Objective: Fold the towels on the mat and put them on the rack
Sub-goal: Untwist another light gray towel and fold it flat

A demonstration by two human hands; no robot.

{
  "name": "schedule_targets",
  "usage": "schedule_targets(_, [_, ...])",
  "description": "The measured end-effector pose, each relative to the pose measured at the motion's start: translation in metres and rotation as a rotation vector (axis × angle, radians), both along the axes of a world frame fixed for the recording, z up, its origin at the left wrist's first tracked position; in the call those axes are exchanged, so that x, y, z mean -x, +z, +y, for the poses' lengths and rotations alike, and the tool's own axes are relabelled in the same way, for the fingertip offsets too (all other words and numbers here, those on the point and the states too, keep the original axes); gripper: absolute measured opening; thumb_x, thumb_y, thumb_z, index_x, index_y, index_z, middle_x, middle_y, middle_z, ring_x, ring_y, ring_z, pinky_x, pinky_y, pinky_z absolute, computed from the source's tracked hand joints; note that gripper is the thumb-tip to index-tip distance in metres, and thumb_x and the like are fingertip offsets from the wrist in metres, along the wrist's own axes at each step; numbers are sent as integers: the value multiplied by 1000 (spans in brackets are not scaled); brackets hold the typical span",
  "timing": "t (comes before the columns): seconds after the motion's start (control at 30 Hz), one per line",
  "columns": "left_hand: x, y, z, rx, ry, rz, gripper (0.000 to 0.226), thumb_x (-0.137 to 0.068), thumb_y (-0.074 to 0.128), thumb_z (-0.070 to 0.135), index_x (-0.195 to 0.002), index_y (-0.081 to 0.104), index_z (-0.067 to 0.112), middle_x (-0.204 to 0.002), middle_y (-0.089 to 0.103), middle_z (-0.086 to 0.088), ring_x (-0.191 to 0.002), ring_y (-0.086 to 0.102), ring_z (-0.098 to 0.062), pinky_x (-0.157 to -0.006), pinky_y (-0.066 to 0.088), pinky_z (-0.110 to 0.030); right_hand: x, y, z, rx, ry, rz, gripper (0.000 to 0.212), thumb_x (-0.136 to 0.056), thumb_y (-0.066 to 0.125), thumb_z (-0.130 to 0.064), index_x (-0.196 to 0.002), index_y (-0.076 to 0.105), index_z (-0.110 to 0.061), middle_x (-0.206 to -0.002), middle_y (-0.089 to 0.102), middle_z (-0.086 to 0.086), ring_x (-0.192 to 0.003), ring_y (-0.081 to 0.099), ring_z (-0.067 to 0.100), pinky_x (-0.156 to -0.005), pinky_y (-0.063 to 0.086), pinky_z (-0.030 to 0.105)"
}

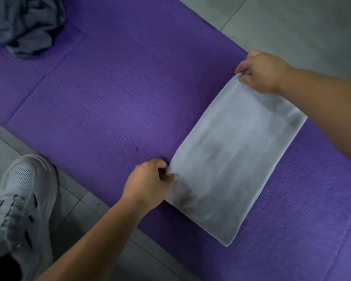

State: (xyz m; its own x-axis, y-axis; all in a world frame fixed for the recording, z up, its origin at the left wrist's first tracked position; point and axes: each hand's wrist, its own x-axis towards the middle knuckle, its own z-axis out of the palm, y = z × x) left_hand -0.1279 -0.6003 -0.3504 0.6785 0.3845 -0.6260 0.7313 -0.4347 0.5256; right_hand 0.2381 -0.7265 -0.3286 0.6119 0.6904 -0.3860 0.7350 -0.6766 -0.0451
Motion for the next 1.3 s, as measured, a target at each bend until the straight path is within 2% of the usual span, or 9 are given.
schedule_targets(0.4, [-9, 10, 73, 74, 578, -269, 16, -88, 72, 28, -78, 62, 22, -70, 66, 15, -61, 59, -3, -61, 46, -28, -3, 4, 67, -377, -144, -111, 24, -96, 50, -20, -111, 65, -9, -118, 61, 20, -109, 57, 37, -91, 44, 38])
schedule_targets(0.47, [-9, 16, 77, 176, 620, -414, 12, -90, 71, 18, -82, 63, 16, -94, 72, 21, -82, 67, 3, -72, 55, -27, -4, 7, 76, -453, -206, -95, 26, -94, 49, -21, -110, 66, -9, -117, 62, 18, -106, 58, 33, -90, 44, 36])
schedule_targets(0.57, [2, 25, 64, 267, 476, -616, 10, -91, 70, 5, -86, 62, 5, -137, 61, 10, -127, 55, 4, -88, 51, -12, -3, 10, 63, -513, -311, -39, 26, -93, 47, -25, -107, 66, -13, -112, 66, 13, -102, 62, 29, -88, 48, 36])
schedule_targets(0.63, [13, 21, 46, 236, 273, -668, 11, -89, 72, 16, -86, 63, 11, -147, 54, 6, -142, 42, -1, -103, 45, -18, 0, 11, 36, -529, -369, -43, 27, -92, 48, -27, -106, 68, -14, -111, 69, 11, -102, 63, 27, -91, 49, 38])
schedule_targets(0.8, [24, -3, -3, 27, -159, -666, 14, -88, 64, 32, -81, 55, 23, -157, 43, 7, -154, 21, -15, -121, 28, -52, 18, -5, -35, -707, -615, 199, 41, -82, 42, -35, -102, 72, -16, -110, 70, 6, -93, 59, 5, -94, 47, 29])
schedule_targets(0.93, [33, -22, -36, -179, -380, -587, 21, -91, 68, 26, -77, 53, 29, -159, 40, 5, -156, 14, -18, -120, 24, -60, 24, -23, -63, -481, -476, 145, 39, -89, 55, -47, -107, 69, -16, -116, 65, 7, -104, 58, 13, -96, 44, 25])
schedule_targets(1.0, [35, -27, -44, -258, -410, -559, 5, -94, 67, 31, -91, 63, 28, -162, 37, 3, -156, 13, -19, -120, 23, -60, 27, -31, -68, -393, -388, 117, 45, -92, 63, -41, -128, 64, -14, -145, 52, 7, -134, 47, 17, -115, 32, 28])
schedule_targets(1.07, [34, -23, -47, -303, -402, -517, 25, -97, 57, 41, -116, 64, 27, -163, 34, 0, -155, 17, -19, -122, 21, -56, 32, -36, -70, -327, -344, 106, 56, -90, 62, -44, -139, 55, -18, -158, 38, 5, -148, 31, 23, -122, 24, 39])
schedule_targets(1.3, [-20, -28, -36, -507, -348, -298, 67, -102, 32, 51, -159, 24, 16, -169, 7, -15, -157, -1, -29, -126, 3, -52, 87, -31, -31, -205, -251, -172, 52, -98, 41, -39, -144, 48, -15, -165, 24, 6, -154, 5, 35, -122, 20, 49])
